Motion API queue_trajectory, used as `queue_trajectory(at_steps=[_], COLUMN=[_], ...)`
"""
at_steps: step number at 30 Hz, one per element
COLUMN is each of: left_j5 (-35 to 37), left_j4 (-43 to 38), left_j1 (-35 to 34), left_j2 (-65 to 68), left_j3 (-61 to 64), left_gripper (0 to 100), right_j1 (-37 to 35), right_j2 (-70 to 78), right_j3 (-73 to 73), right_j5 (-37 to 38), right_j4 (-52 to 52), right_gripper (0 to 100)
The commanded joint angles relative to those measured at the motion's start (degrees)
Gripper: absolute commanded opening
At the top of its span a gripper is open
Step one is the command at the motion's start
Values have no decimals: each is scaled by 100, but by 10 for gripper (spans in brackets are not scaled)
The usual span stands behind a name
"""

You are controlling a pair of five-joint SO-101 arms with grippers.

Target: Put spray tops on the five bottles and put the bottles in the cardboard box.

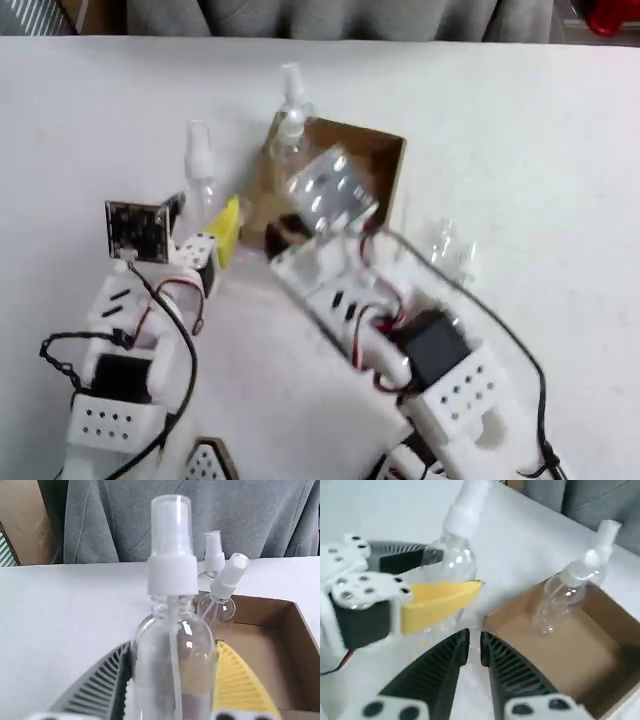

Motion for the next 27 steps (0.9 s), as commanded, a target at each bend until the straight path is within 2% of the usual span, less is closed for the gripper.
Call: queue_trajectory(at_steps=[1, 10, 14, 18, 22, 27], left_j5=[79, 123, 756, 844, 870, 879], left_j4=[-211, -176, -193, -176, -167, -158], left_j1=[-22, -163, -321, -277, -268, -268], left_j2=[40, 48, 48, 31, 22, 22], left_j3=[-457, -712, -730, -730, -730, -738], left_gripper=[24, 24, 24, 24, 24, 24], right_j1=[-479, -1262, -1297, -1393, -1464, -1437], right_j2=[-611, -901, -901, -884, -418, 629], right_j3=[888, 2752, 3332, 3754, 3780, 3780], right_j5=[26, 26, 26, 26, 18, 18], right_j4=[-796, -3152, -4374, -5209, -5490, -6633], right_gripper=[15, 15, 15, 15, 15, 15])
